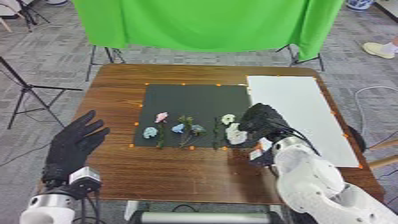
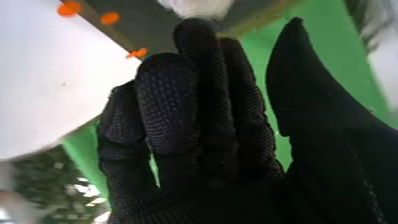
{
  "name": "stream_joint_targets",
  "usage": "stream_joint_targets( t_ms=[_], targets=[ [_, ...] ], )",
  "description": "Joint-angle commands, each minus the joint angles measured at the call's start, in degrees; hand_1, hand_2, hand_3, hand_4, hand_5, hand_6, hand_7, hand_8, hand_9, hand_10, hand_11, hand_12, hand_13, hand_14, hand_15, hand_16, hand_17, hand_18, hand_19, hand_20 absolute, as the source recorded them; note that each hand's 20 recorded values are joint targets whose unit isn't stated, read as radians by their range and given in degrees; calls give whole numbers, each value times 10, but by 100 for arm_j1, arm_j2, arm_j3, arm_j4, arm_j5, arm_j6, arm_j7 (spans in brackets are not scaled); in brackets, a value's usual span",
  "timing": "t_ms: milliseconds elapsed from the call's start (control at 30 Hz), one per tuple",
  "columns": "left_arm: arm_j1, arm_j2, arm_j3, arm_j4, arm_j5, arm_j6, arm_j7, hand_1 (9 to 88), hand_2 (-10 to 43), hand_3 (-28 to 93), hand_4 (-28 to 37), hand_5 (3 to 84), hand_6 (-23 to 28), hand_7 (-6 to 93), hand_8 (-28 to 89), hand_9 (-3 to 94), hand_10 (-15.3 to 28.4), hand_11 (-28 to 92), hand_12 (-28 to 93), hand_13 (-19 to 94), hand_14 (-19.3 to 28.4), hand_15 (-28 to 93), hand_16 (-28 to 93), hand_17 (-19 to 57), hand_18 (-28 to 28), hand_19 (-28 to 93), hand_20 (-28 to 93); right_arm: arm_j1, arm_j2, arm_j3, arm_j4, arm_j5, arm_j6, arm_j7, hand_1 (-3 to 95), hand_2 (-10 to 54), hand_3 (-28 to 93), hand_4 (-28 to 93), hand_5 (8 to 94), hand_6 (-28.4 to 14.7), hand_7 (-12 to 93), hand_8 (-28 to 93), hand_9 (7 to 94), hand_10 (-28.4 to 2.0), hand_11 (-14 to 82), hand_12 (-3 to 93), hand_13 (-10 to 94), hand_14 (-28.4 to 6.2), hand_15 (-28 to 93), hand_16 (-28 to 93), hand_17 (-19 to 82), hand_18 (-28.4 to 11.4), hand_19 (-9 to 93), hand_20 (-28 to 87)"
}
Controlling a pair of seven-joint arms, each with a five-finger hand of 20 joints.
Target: Arrange flowers
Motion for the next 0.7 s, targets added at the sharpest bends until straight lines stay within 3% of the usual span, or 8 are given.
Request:
stream_joint_targets(
  t_ms=[33, 100, 333, 433, 500, 700],
  targets=[
    [135, -114, -78, -66, 53, -115, -69, 245, 59, 812, -210, 387, 107, 140, -98, 353, 200, 270, 89, 262, 263, 496, -97, -105, 233, 569, -21, -531, 96, 626, -346, 729, 959, -420, 341, -77, 911, -282, 655, -18, 240, -160, 743, -133, 314, 172, 684, -98, 727, 123, 277, -227, 894, 236],
    [119, -111, -57, -58, 34, -94, -29, 244, 58, 812, -210, 387, 107, 140, -98, 353, 200, 270, 88, 262, 264, 496, -97, -104, 233, 569, -21, -789, 151, 857, -429, 1154, 1390, -475, 323, -56, 910, -281, 647, -20, 240, -162, 727, -142, 309, 162, 673, -105, 719, 117, 265, -225, 878, 232],
    [215, -143, -63, -44, 11, -108, 70, 240, 57, 809, -214, 385, 98, 137, -100, 342, 189, 242, 79, 266, 263, 482, -99, -103, 233, 560, -25, -2376, -491, 2745, -643, 3932, 1392, -1926, 196, 85, 904, -272, 585, -45, 209, -153, 626, -179, 211, 129, 585, -171, 560, 69, 197, -217, 743, 208],
    [234, -148, -65, -41, -5, -92, 141, 238, 57, 809, -218, 387, 95, 134, -100, 336, 184, 227, 79, 267, 257, 460, -98, -104, 231, 550, -28, -2885, -796, 3281, -719, 4811, 1257, -2484, 167, 103, 911, -275, 547, -45, 192, -148, 580, -181, 177, 120, 532, -193, 475, 64, 165, -211, 672, 194],
    [257, -153, -79, -45, 4, -99, 233, 238, 57, 809, -220, 388, 92, 132, -100, 331, 180, 219, 77, 266, 255, 450, -96, -103, 230, 546, -29, -3032, -817, 3336, -730, 5267, 1468, -2820, 153, 111, 918, -277, 523, -42, 188, -149, 551, -176, 160, 116, 490, -203, 421, 62, 147, -208, 634, 186],
    [359, -170, -54, -31, -50, -6, 326, 235, 58, 807, -225, 390, 87, 128, -99, 331, 176, 210, 80, 264, 252, 435, -86, -104, 227, 540, -26, -3473, -1140, 3621, -771, 6292, 1641, -3686, 131, 123, 931, -278, 476, -27, 181, -146, 508, -170, 132, 112, 427, -212, 330, 80, 117, -206, 578, 184]
  ],
)
